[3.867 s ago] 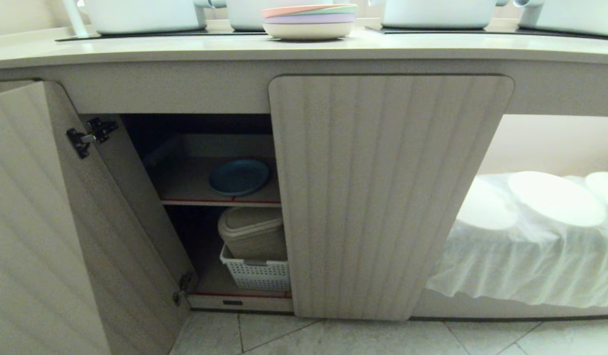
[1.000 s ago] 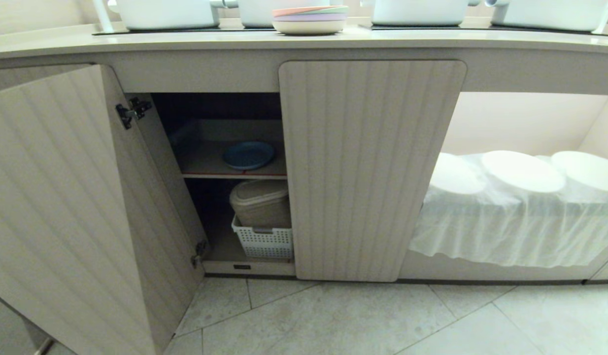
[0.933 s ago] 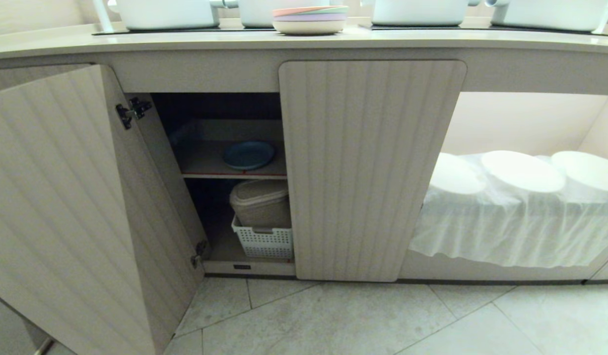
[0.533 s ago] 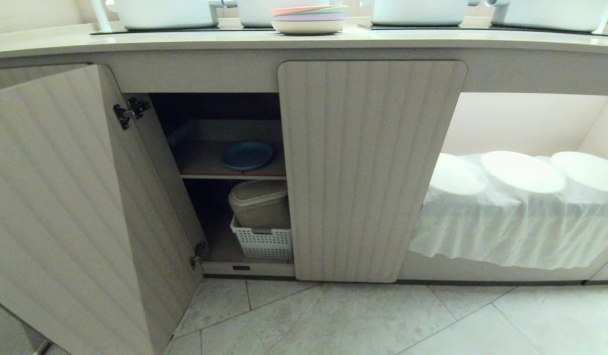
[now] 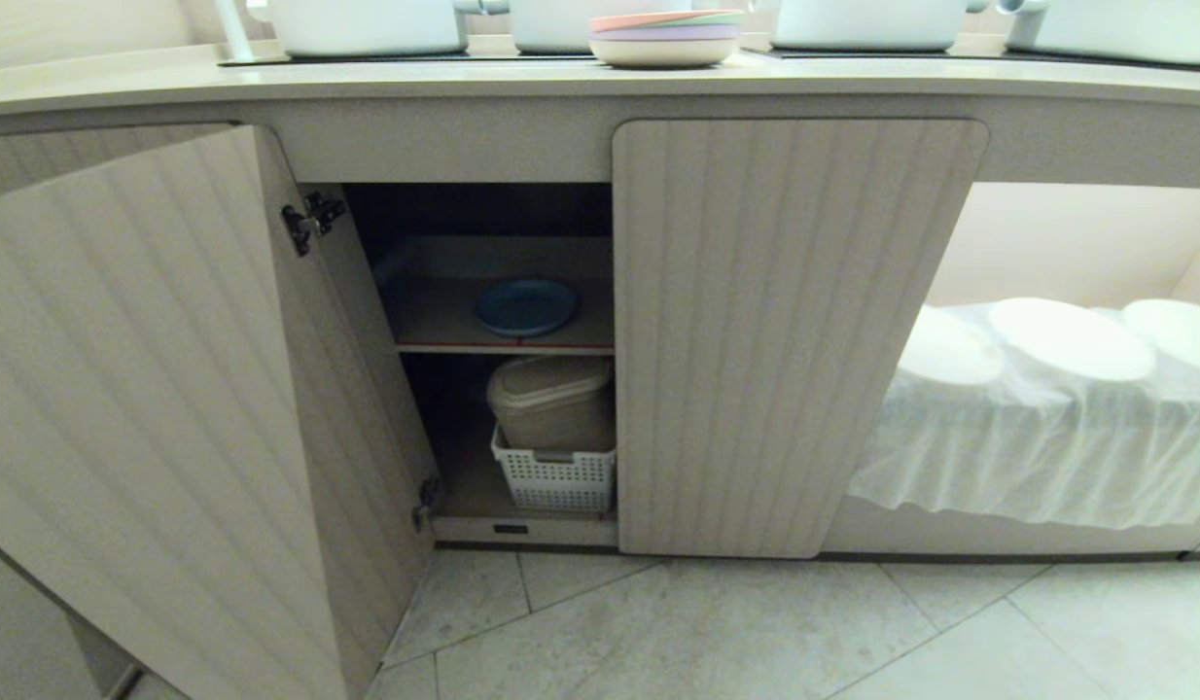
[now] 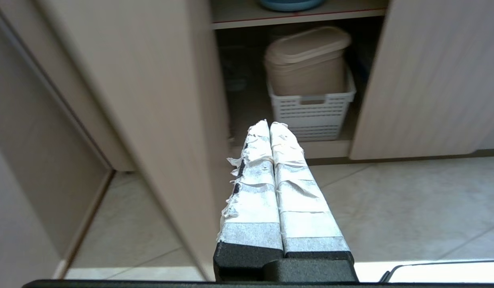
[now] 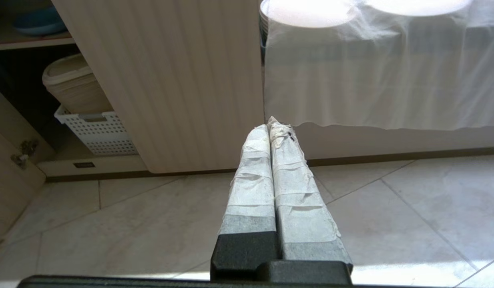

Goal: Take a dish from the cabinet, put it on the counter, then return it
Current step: Close the cabinet door

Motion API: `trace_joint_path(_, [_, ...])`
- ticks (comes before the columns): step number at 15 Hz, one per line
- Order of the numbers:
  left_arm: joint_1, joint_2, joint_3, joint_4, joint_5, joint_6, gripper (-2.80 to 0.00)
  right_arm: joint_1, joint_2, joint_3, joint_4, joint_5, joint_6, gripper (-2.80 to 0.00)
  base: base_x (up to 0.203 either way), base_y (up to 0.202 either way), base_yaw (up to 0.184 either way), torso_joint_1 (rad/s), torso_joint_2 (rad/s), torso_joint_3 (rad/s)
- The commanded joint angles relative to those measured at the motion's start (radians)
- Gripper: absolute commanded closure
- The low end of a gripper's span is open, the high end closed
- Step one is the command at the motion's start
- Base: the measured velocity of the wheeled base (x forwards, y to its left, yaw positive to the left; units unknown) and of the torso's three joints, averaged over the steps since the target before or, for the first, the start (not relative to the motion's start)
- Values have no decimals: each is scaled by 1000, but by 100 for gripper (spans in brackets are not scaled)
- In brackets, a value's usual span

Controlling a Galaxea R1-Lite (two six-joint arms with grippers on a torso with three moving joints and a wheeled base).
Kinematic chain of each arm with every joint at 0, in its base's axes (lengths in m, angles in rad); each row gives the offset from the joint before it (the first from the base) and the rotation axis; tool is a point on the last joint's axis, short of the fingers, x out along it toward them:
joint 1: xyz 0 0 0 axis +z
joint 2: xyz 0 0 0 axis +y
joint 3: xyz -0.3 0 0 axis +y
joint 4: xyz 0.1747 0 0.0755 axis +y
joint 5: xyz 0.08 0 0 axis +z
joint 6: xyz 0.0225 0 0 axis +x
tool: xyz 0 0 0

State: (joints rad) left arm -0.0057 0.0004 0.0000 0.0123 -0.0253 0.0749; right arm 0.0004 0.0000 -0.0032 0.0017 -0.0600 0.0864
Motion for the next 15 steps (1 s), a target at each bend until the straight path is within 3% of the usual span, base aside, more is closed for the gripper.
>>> trace_joint_path(1, [0, 0, 0, 0, -1, 0, 0, 0, 0, 0, 0, 0, 0, 0, 0, 198, -4, 1, -1, 2])
trace_joint_path(11, [1, 0, 0, 1, 1, 0, 0, 1, 0, 0, 0, 0, 0, 0, 0, 193, 0, 3, 3, 1])
trace_joint_path(15, [0, 0, 0, 1, 1, 2, 0, 1, 0, 0, 0, 0, 1, 0, 0, 54, 0, 1, 1, -1])
